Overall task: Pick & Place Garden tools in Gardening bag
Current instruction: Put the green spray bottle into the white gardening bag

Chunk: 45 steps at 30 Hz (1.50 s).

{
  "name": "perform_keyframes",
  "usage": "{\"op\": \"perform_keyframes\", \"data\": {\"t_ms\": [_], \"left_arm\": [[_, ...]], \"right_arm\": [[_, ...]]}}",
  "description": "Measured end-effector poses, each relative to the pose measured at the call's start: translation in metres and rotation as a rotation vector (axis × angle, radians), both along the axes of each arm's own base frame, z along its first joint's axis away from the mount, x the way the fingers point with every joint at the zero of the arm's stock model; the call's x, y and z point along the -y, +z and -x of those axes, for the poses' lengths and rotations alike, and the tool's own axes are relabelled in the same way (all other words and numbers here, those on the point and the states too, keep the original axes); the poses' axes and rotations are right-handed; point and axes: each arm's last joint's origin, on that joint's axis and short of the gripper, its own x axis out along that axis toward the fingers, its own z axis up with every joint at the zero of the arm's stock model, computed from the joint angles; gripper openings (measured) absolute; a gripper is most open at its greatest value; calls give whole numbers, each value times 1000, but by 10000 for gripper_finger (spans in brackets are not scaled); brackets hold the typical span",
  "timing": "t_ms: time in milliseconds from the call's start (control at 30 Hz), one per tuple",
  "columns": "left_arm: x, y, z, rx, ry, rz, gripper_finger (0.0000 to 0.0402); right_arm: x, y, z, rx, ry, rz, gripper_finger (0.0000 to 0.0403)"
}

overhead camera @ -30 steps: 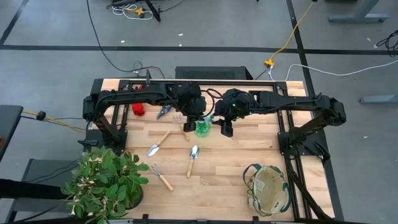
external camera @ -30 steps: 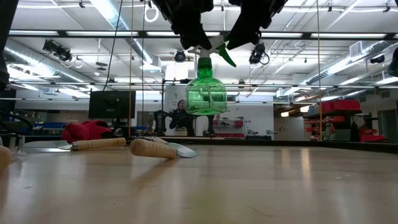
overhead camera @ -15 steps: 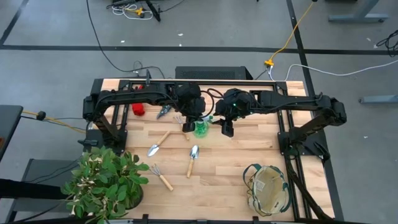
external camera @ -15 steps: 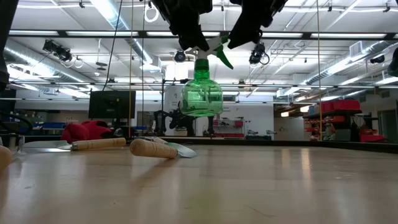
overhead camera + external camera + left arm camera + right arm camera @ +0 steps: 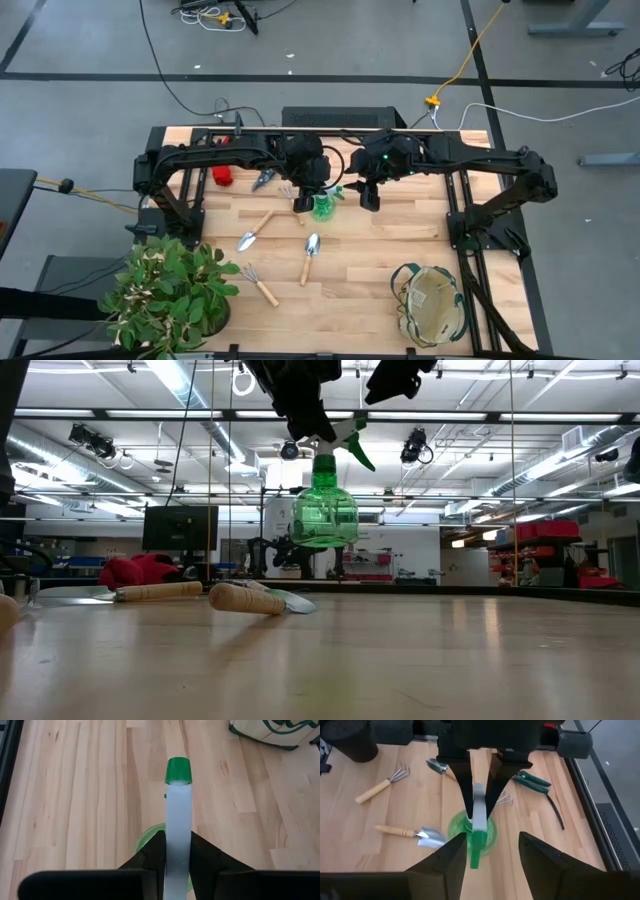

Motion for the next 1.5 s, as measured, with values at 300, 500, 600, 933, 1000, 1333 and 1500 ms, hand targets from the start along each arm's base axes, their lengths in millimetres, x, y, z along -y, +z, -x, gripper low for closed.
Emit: {"op": "perform_keyframes", "data": {"t_ms": [300, 500, 600, 933, 1000, 1333, 1500], "left_arm": [[0, 0, 0, 1, 1, -1, 67], [0, 0, 0, -3, 10, -8, 67], [0, 0, 1, -9, 11, -9, 67], [0, -1, 1, -12, 14, -12, 67], [0, -1, 1, -12, 13, -12, 67], [0, -1, 1, -13, 13, -11, 67], [0, -1, 1, -19, 14, -10, 67]], "right_arm": [[4, -9, -14, -3, 5, 0, 183], [5, -25, -30, -31, 27, -14, 183], [6, -31, -36, -46, 30, -14, 183], [7, -40, -44, -62, 41, -6, 183], [7, -40, -44, -58, 41, -6, 182], [7, -44, -49, -52, 64, -29, 150], [7, -45, -49, -58, 71, -36, 138]]}}
